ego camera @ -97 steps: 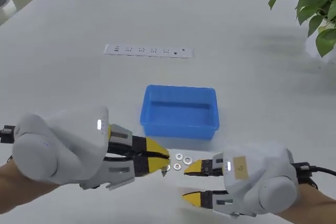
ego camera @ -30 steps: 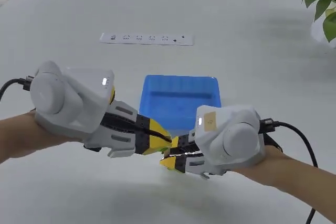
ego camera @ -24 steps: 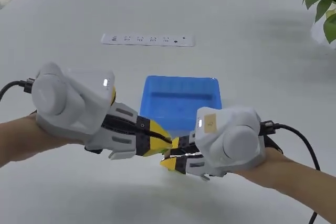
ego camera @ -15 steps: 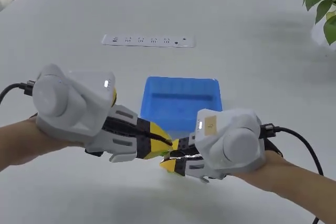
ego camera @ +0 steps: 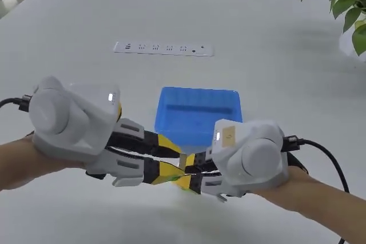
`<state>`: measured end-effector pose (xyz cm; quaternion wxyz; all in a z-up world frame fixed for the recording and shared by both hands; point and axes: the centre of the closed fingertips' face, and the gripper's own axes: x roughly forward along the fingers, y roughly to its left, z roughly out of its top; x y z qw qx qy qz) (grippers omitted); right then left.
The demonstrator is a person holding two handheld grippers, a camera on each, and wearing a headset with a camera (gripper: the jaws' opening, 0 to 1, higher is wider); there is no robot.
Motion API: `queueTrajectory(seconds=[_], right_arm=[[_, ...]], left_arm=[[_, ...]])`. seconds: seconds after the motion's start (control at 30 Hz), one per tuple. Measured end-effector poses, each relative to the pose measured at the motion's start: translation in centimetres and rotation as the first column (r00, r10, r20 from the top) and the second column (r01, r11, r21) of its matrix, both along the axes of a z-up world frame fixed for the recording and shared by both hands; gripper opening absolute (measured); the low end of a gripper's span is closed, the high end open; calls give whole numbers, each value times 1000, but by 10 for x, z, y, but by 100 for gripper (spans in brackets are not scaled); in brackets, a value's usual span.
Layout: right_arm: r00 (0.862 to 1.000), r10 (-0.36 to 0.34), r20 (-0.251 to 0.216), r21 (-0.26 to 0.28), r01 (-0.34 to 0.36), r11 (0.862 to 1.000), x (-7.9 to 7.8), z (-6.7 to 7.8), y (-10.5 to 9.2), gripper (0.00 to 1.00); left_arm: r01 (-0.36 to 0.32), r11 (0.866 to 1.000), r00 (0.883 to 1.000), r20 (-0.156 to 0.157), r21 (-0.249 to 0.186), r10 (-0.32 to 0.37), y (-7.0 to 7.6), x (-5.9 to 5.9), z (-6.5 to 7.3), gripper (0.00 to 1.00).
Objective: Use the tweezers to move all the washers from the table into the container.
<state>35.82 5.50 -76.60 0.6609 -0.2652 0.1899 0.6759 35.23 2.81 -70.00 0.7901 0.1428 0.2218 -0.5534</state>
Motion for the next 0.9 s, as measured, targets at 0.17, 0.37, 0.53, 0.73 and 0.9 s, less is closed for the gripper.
queueTrajectory(seconds=[0.17,0.37,0.53,0.73,0.9], right_arm=[[1000,-5,4,6,5,1000,-2,14,-3,9],[1000,-20,7,36,20,999,-3,35,-7,9],[1000,-11,29,36,10,999,-4,48,-12,9],[998,-18,58,52,15,999,6,70,-16,9],[996,-43,81,84,36,996,21,90,-15,9]], left_arm=[[-56,998,998,7,-18,56,11,-3,4,23],[-124,992,992,13,-38,125,23,-12,7,26],[-157,986,987,18,-46,158,34,-23,9,30],[-202,977,979,15,-69,204,46,-36,12,33],[-258,960,964,40,-104,264,53,-38,19,44]])
